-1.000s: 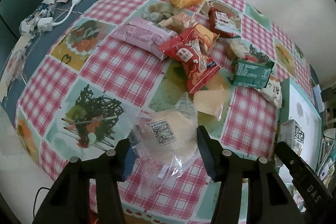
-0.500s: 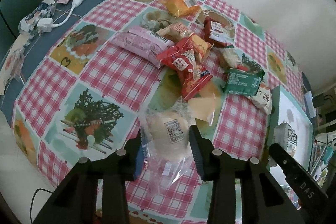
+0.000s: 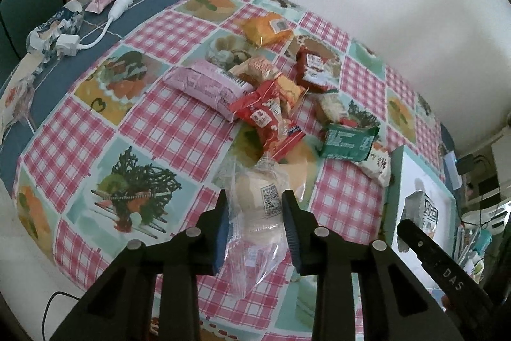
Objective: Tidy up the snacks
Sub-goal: 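Lift the bun with the left tool while the right tool carries the packet over the tray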
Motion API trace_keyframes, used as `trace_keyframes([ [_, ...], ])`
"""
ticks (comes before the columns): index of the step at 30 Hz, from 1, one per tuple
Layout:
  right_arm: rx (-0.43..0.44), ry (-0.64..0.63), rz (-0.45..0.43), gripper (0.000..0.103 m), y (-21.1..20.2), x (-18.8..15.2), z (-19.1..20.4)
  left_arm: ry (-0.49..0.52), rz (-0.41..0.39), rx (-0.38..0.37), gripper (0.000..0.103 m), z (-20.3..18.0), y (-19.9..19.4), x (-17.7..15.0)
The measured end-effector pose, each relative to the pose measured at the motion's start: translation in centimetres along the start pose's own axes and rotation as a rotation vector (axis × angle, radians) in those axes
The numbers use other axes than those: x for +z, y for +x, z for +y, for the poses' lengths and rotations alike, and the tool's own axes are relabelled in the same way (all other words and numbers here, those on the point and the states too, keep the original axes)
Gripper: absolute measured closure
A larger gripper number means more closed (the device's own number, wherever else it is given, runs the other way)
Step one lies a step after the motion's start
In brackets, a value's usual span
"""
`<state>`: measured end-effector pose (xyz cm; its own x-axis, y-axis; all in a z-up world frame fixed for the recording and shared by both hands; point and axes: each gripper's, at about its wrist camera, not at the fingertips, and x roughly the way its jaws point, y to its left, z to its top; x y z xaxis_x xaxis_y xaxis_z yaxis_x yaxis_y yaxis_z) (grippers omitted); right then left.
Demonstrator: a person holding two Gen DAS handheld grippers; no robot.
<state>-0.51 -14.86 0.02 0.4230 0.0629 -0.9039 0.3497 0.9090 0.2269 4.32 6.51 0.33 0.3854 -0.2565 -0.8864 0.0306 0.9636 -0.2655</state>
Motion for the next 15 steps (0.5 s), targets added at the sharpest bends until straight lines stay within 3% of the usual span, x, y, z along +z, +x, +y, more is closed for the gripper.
trace_keyframes([
  [8,0.002,0.023,-0.026,0.043,-0.9,0.5,-0.7,0.007,-0.036,-0.051,0.072,-0.9,-1.9,0.5],
  [15,-0.016,0.083,-0.041,0.043,-1.2,1.3,-2.8,0.083,-0.036,-0.102,0.072,-4.9,-2.6,1.5],
])
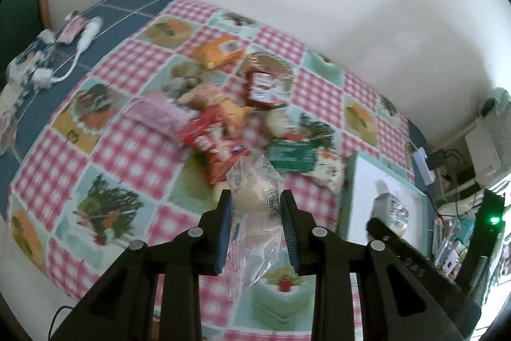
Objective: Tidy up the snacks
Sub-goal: 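Lift the bun with the left tool while the right tool carries the packet over the tray, then open the left tool over the tray while the right tool releases the packet there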
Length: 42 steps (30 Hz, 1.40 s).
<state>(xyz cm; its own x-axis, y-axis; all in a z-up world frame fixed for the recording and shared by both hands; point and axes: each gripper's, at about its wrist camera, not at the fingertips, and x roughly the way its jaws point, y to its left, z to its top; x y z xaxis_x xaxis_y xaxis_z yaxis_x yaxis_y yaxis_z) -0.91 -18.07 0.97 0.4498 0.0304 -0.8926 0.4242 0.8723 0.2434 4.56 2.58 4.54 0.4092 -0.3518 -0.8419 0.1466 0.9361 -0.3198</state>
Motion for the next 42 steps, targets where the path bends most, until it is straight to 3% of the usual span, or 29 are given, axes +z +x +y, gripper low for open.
trace_keyframes([
  [2,0.000,0.030,0.004,0.043,0.2,0.4,-1.0,0.027,0.005,-0.011,0.072,-1.5,0.1,0.4],
  [3,0.000,0.046,0.004,0.043,0.2,0.5,-1.5,0.020,-0.008,0.028,0.072,-2.1,0.1,0.6],
  [12,-0.068,0.203,-0.024,0.043,0.4,2.5,-7.7,0.169,0.032,-0.021,0.072,-10.8,2.5,1.8],
  [23,-0.205,0.360,-0.056,0.043,1.5,4.8,-15.9,0.291,0.151,-0.076,0.072,-19.1,10.6,0.6],
  [28,-0.254,0.411,-0.052,0.043,2.5,5.4,-18.8,0.319,0.182,-0.093,0.072,-21.1,13.7,0.2],
  [35,-0.319,0.408,-0.065,0.043,3.0,6.4,-20.4,0.300,0.206,-0.177,0.072,-22.2,16.1,0.4],
  [42,-0.334,0.401,-0.051,0.041,3.5,6.5,-20.4,0.318,0.204,-0.161,0.069,-22.2,16.5,0.5],
])
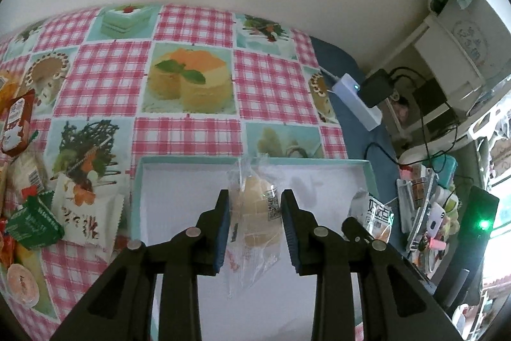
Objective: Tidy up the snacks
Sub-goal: 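Open the left tool over the tray while the right tool releases the packet there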
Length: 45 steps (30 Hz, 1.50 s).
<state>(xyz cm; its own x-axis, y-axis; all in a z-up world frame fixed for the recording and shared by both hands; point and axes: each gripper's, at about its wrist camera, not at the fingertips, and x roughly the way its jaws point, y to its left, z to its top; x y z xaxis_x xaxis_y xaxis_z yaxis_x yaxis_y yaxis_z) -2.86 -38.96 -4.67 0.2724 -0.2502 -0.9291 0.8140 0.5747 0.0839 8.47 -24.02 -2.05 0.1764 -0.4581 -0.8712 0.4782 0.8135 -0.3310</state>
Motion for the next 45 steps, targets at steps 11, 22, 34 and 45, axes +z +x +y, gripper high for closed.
trace_keyframes([
  [11,-0.003,-0.028,0.006,0.040,-0.4,-0.2,0.4,-0.015,0.033,0.100,0.034,1.9,-0.4,-0.1],
  [22,0.014,-0.062,0.002,0.022,-1.3,-0.2,1.3,-0.005,0.003,0.232,0.015,3.4,-1.9,0.0],
  [34,0.032,-0.127,-0.001,0.021,-3.0,-1.7,3.7,-0.093,-0.062,0.332,0.009,7.3,-5.3,-0.9],
  [45,0.049,-0.153,-0.010,0.000,-4.4,-4.3,4.6,-0.131,-0.063,0.430,0.009,10.9,-7.8,-3.6],
])
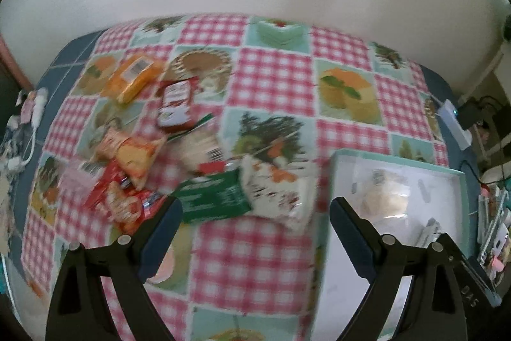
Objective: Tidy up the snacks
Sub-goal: 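Open the left tool over the tray while the right tool releases the packet there, then move the right tool back to the pile toward the orange pudding cup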
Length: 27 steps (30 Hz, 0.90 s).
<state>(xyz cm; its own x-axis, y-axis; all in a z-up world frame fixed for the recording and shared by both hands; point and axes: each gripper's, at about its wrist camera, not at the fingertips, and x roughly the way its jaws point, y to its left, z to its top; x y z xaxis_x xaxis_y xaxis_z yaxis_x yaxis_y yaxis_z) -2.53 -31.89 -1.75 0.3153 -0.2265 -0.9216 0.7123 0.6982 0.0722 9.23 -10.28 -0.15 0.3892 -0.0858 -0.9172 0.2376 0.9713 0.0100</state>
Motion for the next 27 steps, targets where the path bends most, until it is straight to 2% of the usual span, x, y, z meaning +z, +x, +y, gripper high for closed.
trace_keyframes([
  [10,0.036,-0.055,-0.003,0.000,-1.7,-2.1,2.9,-0.048,0.063,0.145,0.009,5.4,0.0,-2.0],
  [16,0.048,-0.089,-0.014,0.000,-3.1,-3.4,5.0,-0.080,0.046,0.182,0.009,8.3,-1.0,-2.4],
  [27,0.073,-0.203,0.006,0.000,-3.4,-5.7,10.7,-0.253,0.046,0.214,0.009,15.9,-1.7,-2.8],
])
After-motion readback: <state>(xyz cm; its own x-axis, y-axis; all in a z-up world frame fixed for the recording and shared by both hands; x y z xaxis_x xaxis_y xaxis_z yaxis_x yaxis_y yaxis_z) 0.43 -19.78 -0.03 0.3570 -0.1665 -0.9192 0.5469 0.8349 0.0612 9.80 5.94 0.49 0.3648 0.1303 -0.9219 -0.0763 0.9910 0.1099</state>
